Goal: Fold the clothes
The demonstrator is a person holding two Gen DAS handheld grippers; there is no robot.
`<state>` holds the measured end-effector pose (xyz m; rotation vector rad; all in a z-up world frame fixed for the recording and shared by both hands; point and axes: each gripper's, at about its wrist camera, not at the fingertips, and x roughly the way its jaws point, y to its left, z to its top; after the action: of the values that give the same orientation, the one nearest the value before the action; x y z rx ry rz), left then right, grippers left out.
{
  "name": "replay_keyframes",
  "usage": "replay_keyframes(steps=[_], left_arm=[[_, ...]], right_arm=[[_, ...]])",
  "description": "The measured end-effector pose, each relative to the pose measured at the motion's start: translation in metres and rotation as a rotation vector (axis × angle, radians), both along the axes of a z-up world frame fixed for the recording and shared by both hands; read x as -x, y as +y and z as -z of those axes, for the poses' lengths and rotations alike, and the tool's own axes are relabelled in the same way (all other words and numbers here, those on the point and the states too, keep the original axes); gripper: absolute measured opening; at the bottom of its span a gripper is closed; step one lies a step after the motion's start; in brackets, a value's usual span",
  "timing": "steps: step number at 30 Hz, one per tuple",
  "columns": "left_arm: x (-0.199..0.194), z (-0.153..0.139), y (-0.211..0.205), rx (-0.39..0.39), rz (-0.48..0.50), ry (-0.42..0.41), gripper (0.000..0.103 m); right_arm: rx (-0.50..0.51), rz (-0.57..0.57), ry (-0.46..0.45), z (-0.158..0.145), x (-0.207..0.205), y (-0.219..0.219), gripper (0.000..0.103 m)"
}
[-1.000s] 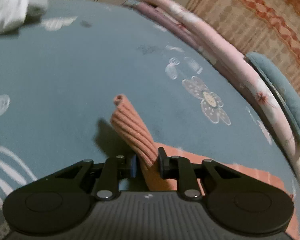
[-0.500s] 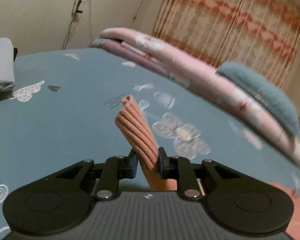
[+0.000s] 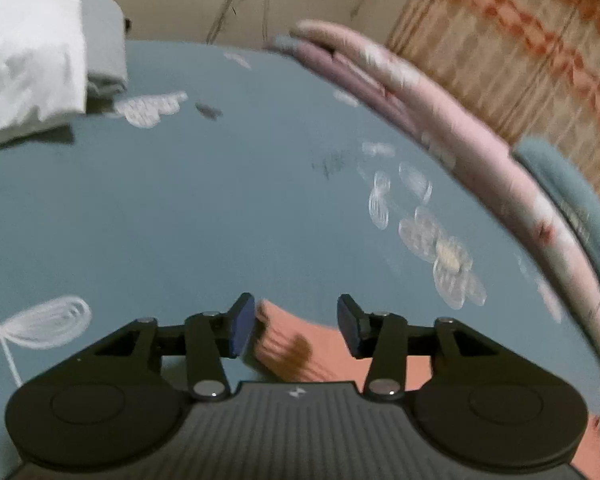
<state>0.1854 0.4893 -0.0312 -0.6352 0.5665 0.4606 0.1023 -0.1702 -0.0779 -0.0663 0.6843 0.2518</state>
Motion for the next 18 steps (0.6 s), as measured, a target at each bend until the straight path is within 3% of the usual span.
replay_keyframes(steps=[2,6,12,15,18], left_arm=[[0.005,-0.004,0.004,-0.013,-0.019,0.013,0.06],[0.012,-0.001,-0.005,-0.006,0.021,0.027,0.06],[0.008,0.017,-0.03,0.186,0.178,-0.015,0.06],[-0.001,0.036,-0.037,0.282,0.173,0.026,0.06],[-0.004,0.051,-0.037,0.342,0.138,-0.028,0.066]], right_arm=[[0.0,-0.001,0.0,0.0,0.0,0.0,0.103],[0.0,-0.001,0.0,0.0,0.0,0.0,0.103],[0.0,0.0,-0.001,0.0,0.0,-0.001,0.103],[0.0,0.0,-0.001,0.0,0.0,0.0,0.103],[0.0,0.0,-0.001,0.0,0.0,0.0,0.103]])
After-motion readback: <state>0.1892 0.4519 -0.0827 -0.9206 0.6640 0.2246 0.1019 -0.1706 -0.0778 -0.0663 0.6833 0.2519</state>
